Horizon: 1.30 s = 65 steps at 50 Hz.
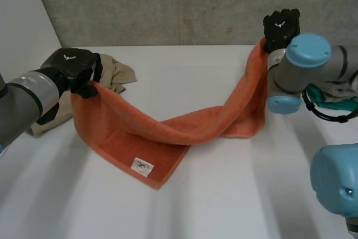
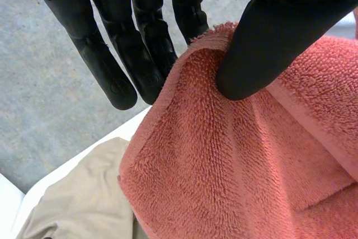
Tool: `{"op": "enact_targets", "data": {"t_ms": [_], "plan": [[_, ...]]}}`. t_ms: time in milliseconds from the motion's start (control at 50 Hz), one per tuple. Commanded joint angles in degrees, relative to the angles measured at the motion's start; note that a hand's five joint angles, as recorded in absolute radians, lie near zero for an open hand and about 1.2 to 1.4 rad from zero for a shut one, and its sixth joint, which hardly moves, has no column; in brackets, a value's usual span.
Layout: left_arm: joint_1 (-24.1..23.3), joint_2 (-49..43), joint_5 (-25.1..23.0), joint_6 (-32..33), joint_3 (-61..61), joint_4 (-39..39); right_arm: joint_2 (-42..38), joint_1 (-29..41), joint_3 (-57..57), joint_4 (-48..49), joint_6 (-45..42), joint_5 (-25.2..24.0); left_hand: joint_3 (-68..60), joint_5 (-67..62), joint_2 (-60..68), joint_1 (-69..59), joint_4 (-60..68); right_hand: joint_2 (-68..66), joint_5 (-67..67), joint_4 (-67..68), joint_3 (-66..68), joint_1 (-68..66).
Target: Fold the laundry.
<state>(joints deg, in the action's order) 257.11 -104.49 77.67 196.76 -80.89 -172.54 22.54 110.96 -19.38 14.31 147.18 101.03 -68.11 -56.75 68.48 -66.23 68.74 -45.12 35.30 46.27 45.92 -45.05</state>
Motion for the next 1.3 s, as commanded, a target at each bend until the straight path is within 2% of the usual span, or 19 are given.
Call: {"op": "enact_targets", "data": {"t_ms": [20,60,140,200,300,360,400,540,620,740,920,1020,1040,1100,1120,1200,1280,1300], "plan": [[-0.03,2.62,0.38,-0.06,-0.14,0.19,-1.19,0.75,-0.22,5.29,-3.74,0.92,-11.89,-13.25,11.52,-13.77,11.26,35.12,-35.3,-36.27,-35.92,35.05],[0.06,2.89,0.47,-0.15,-0.06,0.19,-0.31,0.4,-0.49,4.77,-3.57,1.45,-11.89,-13.25,11.52,-13.77,11.26,35.12,-35.3,-36.27,-35.92,35.05],[0.15,3.41,0.82,-0.24,0.21,0.28,6.96,-0.74,-5.04,-2.32,-1.29,3.91,-11.89,-13.25,11.52,-13.77,11.26,35.12,-35.3,-36.27,-35.92,35.05],[0.06,3.85,0.91,-0.33,0.64,0.28,11.98,-1.8,-9.0,-7.7,-0.32,3.13,-11.89,-13.25,11.52,-13.77,11.26,35.12,-35.3,-36.27,-35.92,35.05],[-0.81,4.03,0.91,-0.5,1.96,0.37,24.09,-3.99,-21.28,-20.25,2.23,-4.32,-11.89,-13.25,11.52,-13.77,11.26,35.12,-35.3,-36.27,-35.92,35.05],[-1.43,3.85,0.91,-0.68,2.75,0.37,28.77,-5.05,-27.54,-24.75,2.67,-8.2,-11.89,-13.25,11.52,-13.77,11.26,34.81,-34.99,-35.96,-35.62,34.75],[-2.05,3.77,0.99,-0.94,3.37,0.54,32.99,-6.11,-33.78,-28.27,3.2,-11.72,-11.89,-13.25,11.52,-13.77,11.26,29.07,-29.25,-30.22,-29.88,29.01],[-2.75,4.03,1.43,-2.08,4.42,1.24,38.98,-7.08,-51.17,-30.66,3.99,-21.29,-11.89,-13.25,11.52,-13.77,11.26,16.98,-17.16,-18.12,-17.78,16.91],[-2.75,4.12,1.61,-2.96,4.86,1.24,38.46,-6.2,-56.72,-29.26,4.43,-23.77,-11.89,-13.25,11.52,-13.77,11.26,13.92,-14.1,-15.07,-14.73,13.86],[-3.1,4.65,1.61,-3.58,5.39,1.24,35.03,-4.53,-59.55,-22.14,6.71,-23.77,-11.89,-13.25,11.52,-13.77,11.26,11.91,-12.09,-13.05,-12.71,11.84],[-3.02,4.82,1.61,-3.58,5.57,1.24,28.71,-2.16,-58.59,-12.04,9.96,-19.74,-11.89,-13.25,11.52,-13.77,11.26,8.55,-8.73,-9.7,-9.36,8.49],[-2.93,4.91,1.78,-3.93,5.48,1.24,25.45,-1.01,-56.65,-9.57,10.58,-17.8,-11.89,-13.25,11.52,-13.77,11.26,5.36,-5.54,-6.51,-6.16,5.29],[-2.93,4.91,1.78,-4.02,5.39,1.24,25.01,-0.84,-56.39,-9.21,10.67,-17.54,-11.89,-13.25,11.52,-13.77,11.26,2.68,-2.86,-3.83,-3.48,2.62],[-2.93,4.91,1.87,-4.11,5.31,1.24,24.21,-0.57,-55.33,-7.81,11.63,-16.31,-11.89,-13.25,11.52,-13.77,11.26,-31.54,31.36,30.39,30.73,-31.6],[-3.01,4.91,1.87,-4.19,5.3,1.24,24.21,-0.57,-54.98,-7.54,11.99,-16.04,-11.89,-13.25,11.52,-13.77,11.26,-34.85,34.67,33.7,34.04,-34.91],[-3.01,4.91,2.22,-3.93,5.04,1.42,26.32,-0.66,-55.5,-8.24,14.45,-15.69,-11.89,-13.25,11.52,-13.77,11.26,-34.88,34.7,33.73,34.08,-34.95],[-2.49,4.91,2.93,-3.4,4.34,2.38,35.7,-2.59,-58.14,-9.12,14.8,-16.83,-11.89,-13.25,11.52,-13.77,11.26,-34.88,34.7,33.73,34.08,-34.95],[-2.23,5.0,3.01,-2.71,4.08,2.91,40.86,-4.07,-58.23,-9.47,12.97,-17.79,-11.89,-13.25,11.52,-13.77,11.26,-34.88,34.7,33.73,34.08,-34.95]]}}
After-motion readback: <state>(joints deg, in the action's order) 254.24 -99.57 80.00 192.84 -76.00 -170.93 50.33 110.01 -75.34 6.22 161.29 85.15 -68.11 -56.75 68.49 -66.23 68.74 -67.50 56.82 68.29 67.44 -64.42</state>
